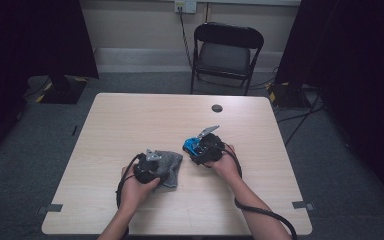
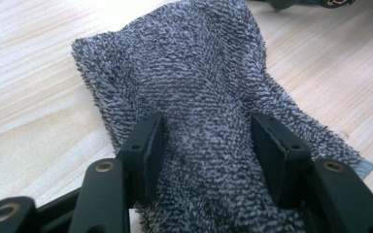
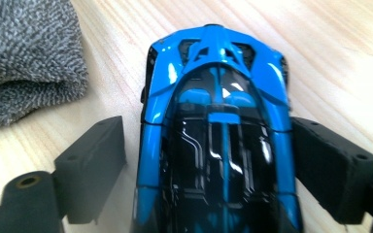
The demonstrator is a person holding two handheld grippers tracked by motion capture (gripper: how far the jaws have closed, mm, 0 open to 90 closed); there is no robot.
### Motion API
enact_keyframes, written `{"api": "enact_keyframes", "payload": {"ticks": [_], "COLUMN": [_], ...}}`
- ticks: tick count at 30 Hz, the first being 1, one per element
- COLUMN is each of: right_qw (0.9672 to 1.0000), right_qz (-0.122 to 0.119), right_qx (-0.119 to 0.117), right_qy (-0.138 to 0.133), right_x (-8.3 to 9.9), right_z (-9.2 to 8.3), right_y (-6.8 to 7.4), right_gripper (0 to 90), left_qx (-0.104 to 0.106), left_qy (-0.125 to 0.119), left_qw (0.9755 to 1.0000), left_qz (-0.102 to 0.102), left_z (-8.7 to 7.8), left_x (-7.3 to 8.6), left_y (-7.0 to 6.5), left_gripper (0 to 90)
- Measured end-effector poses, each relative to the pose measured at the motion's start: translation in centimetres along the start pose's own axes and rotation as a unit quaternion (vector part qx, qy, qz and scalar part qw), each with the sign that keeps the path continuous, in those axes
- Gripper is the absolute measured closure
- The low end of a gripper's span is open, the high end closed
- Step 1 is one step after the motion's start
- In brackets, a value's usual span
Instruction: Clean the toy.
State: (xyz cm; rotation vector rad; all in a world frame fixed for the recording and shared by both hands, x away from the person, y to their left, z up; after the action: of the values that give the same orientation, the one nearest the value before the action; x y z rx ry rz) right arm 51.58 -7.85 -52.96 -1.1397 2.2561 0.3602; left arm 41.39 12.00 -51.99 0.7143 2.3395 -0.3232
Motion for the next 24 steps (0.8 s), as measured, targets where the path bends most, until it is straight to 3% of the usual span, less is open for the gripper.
{"api": "enact_keyframes", "payload": {"ticks": [3, 5, 8, 15, 20, 24], "right_qw": [0.9998, 0.9998, 0.9997, 0.9998, 0.9996, 0.9997], "right_qz": [0.015, 0.01, 0.021, 0.014, 0.027, 0.018], "right_qx": [-0.01, -0.008, -0.01, -0.013, -0.005, -0.013], "right_qy": [-0.01, -0.015, -0.008, -0.01, -0.007, -0.008], "right_x": [0.12, 0.16, 0.26, 0.44, 0.39, 0.43], "right_z": [0.17, 0.17, 0.07, -0.04, -0.32, -0.41], "right_y": [-0.09, -0.02, -0.05, -0.04, -0.12, -0.28], "right_gripper": [14.6, 14.5, 14.6, 14.4, 25.5, 25.7], "left_qx": [0.001, 0.0, -0.003, -0.003, -0.004, -0.004], "left_qy": [0.001, 0.0, 0.002, 0.002, 0.002, 0.002], "left_qw": [1.0, 1.0, 1.0, 1.0, 1.0, 1.0], "left_qz": [0.001, 0.0, 0.005, 0.005, 0.005, 0.004], "left_z": [-0.02, 0.0, 0.01, 0.01, 0.03, 0.03], "left_x": [0.01, 0.0, 0.01, 0.06, 0.05, 0.04], "left_y": [0.04, 0.01, -0.01, -0.01, -0.05, -0.05], "left_gripper": [46.7, 46.8, 46.8, 46.9, 46.9, 46.9]}}
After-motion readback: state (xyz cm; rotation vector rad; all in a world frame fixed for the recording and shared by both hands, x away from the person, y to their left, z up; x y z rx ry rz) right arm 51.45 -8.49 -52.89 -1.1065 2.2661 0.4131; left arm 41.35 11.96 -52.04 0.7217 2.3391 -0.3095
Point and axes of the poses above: each handheld gripper's, and its own axes: z roughly forward along the jaws, x roughly out of its underside, y roughly to its left, the point moved 5 cm from there along z, roughly forward along the jaws, and after that the axes turned 2 degrees about -x, right-handed, at the moved point
